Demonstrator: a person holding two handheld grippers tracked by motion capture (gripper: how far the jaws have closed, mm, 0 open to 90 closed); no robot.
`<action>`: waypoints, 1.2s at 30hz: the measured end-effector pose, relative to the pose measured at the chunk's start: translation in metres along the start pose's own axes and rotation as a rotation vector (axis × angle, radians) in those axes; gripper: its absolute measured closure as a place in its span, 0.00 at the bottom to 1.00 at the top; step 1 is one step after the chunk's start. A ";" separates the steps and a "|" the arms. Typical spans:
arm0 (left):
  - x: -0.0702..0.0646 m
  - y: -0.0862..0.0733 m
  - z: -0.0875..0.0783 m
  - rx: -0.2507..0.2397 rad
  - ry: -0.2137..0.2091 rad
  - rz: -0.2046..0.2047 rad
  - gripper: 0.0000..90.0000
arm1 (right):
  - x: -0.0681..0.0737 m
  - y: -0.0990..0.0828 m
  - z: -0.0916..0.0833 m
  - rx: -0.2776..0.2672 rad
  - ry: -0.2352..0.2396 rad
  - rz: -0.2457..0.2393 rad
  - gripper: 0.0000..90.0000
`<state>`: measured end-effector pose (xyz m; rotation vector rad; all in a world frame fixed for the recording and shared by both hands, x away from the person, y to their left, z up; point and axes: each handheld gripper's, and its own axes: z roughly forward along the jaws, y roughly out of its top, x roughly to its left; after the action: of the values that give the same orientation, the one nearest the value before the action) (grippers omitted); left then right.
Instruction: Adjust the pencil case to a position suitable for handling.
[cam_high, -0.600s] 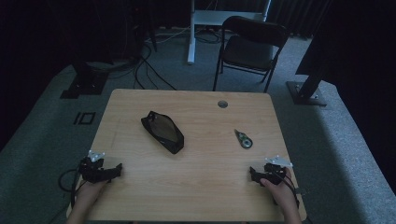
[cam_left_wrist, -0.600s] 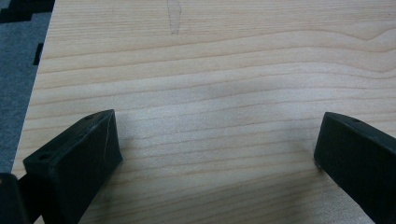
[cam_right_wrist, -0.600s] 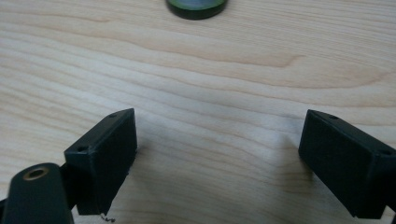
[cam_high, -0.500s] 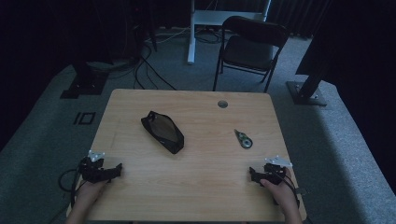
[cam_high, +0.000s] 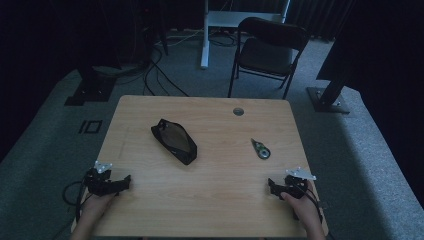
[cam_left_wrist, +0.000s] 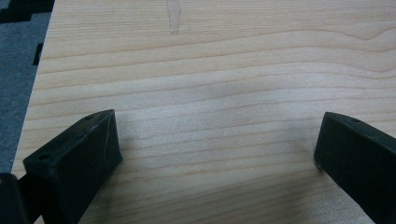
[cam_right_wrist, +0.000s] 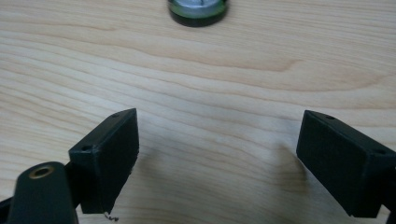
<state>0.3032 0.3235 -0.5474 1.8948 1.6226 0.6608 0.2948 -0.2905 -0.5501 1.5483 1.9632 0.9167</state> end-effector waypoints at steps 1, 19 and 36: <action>0.000 0.000 0.000 0.000 0.000 0.000 0.01 | 0.000 0.001 0.000 0.001 -0.009 -0.008 0.14; 0.000 0.000 0.000 0.000 0.000 0.000 0.01 | 0.025 0.019 0.003 -0.028 0.013 -0.105 0.15; 0.000 0.000 0.000 0.000 0.000 0.000 0.01 | 0.057 0.038 0.016 -0.030 0.106 -0.144 0.16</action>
<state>0.3032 0.3235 -0.5474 1.8947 1.6225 0.6610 0.3168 -0.2266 -0.5309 1.3468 2.0939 0.9803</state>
